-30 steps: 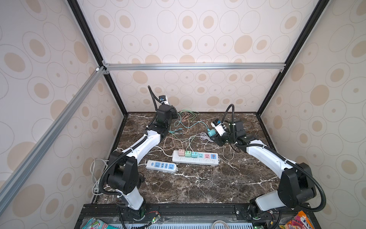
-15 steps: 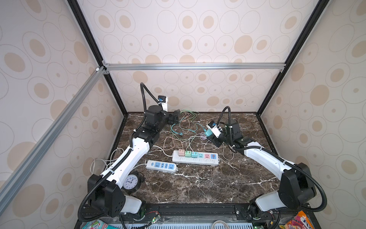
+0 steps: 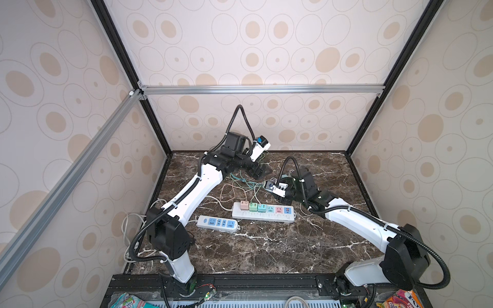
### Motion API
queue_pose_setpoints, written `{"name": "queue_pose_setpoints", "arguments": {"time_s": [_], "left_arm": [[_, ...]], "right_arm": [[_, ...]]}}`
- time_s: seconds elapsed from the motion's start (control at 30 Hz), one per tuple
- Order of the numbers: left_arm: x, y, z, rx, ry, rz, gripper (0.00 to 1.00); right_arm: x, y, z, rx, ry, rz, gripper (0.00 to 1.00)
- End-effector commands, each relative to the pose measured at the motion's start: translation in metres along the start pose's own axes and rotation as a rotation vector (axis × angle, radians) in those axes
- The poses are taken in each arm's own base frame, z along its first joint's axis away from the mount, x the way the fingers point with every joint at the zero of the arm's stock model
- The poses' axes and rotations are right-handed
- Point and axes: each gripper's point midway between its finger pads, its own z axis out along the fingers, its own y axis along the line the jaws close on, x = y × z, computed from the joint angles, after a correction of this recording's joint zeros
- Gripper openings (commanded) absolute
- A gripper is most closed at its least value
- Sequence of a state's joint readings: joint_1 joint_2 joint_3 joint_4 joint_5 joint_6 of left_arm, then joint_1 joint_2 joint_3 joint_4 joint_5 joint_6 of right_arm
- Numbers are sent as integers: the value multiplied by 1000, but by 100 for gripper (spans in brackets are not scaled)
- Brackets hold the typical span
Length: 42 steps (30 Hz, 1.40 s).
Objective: Insert plugs into power strip
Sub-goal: Pass the plug.
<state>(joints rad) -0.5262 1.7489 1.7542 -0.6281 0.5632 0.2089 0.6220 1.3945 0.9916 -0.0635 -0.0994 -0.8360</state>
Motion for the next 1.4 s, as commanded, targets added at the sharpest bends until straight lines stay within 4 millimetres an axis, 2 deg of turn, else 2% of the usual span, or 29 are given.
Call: {"name": "queue_pose_setpoints", "arguments": {"time_s": [0.0,0.1,0.2,0.3,0.43,0.5,0.73,1.23,1.37], "left_arm": [[17,-20,-2,95,92,48,83],[20,-15,1,78,97,34,81],[17,-14,3,85,67,3,86],[14,-22,0,153,36,-10,81],[15,-9,-12,136,-11,-37,79],[17,-9,-13,161,-22,-46,75],[23,-15,-4,239,-1,-64,66],[43,-19,9,285,45,-82,61],[45,-20,10,294,48,-82,52]], "right_arm": [[-16,-15,-8,99,-51,-126,0],[-20,-19,-11,143,-76,-135,0],[-25,-22,-13,173,-99,-135,0],[-25,-26,-14,206,-103,-132,0],[-24,-26,-15,217,-104,-133,0],[-26,-25,-15,209,-112,-130,0],[-35,-24,-12,189,-143,-112,0],[-46,-34,-5,233,-156,-80,0],[-48,-36,-5,239,-159,-75,0]]}}
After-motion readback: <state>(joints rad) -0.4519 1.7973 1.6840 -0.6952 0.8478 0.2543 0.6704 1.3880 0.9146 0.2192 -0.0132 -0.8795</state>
